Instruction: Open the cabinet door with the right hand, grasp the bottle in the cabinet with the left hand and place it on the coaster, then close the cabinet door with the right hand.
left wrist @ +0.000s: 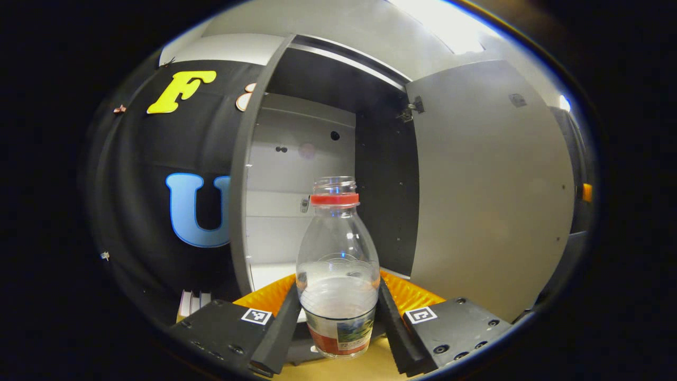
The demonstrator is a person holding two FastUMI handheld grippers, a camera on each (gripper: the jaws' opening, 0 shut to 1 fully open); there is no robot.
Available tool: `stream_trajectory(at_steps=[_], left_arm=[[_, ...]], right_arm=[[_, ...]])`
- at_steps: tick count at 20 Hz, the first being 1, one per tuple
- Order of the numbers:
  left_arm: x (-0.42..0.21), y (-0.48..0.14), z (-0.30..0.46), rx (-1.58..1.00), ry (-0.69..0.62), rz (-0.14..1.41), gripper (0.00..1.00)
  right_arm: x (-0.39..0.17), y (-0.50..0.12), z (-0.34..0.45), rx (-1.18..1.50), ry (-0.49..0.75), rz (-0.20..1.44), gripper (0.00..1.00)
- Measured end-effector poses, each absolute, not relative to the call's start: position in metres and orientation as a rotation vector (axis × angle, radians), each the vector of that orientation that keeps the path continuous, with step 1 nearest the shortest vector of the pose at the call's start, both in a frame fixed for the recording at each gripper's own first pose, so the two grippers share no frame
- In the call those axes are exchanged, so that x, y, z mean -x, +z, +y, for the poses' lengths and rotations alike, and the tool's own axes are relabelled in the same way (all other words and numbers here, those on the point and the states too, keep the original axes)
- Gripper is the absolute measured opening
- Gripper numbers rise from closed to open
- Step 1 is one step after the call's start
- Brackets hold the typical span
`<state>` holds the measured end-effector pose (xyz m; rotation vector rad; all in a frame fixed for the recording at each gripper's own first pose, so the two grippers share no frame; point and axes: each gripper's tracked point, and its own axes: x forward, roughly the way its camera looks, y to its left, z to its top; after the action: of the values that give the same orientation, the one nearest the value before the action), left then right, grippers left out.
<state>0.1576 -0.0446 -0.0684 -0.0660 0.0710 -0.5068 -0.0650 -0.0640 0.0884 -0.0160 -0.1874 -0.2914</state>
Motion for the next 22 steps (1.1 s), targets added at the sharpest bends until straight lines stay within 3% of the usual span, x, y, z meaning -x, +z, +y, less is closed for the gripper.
stream_trajectory(at_steps=[2, 3, 6, 14, 22], left_arm=[[-0.145, -0.083, -0.027, 0.084, -0.522, 0.088, 0.77], [-0.139, -0.092, -0.018, 0.083, -0.527, 0.095, 0.77], [-0.121, -0.118, 0.002, 0.084, -0.549, 0.113, 0.77], [-0.054, -0.224, 0.015, 0.073, -0.603, 0.115, 0.77], [-0.019, -0.332, 0.003, -0.007, -0.628, 0.172, 0.77]], right_arm=[[0.049, 0.092, -0.034, -0.002, -0.239, -0.221, 0.93], [0.039, 0.090, -0.019, -0.004, -0.210, -0.224, 1.00], [0.008, 0.073, 0.012, 0.031, -0.162, -0.210, 0.98], [-0.066, 0.010, 0.061, 0.000, -0.076, -0.069, 0.98], [-0.070, -0.014, 0.073, -0.036, 0.012, 0.045, 0.98]])
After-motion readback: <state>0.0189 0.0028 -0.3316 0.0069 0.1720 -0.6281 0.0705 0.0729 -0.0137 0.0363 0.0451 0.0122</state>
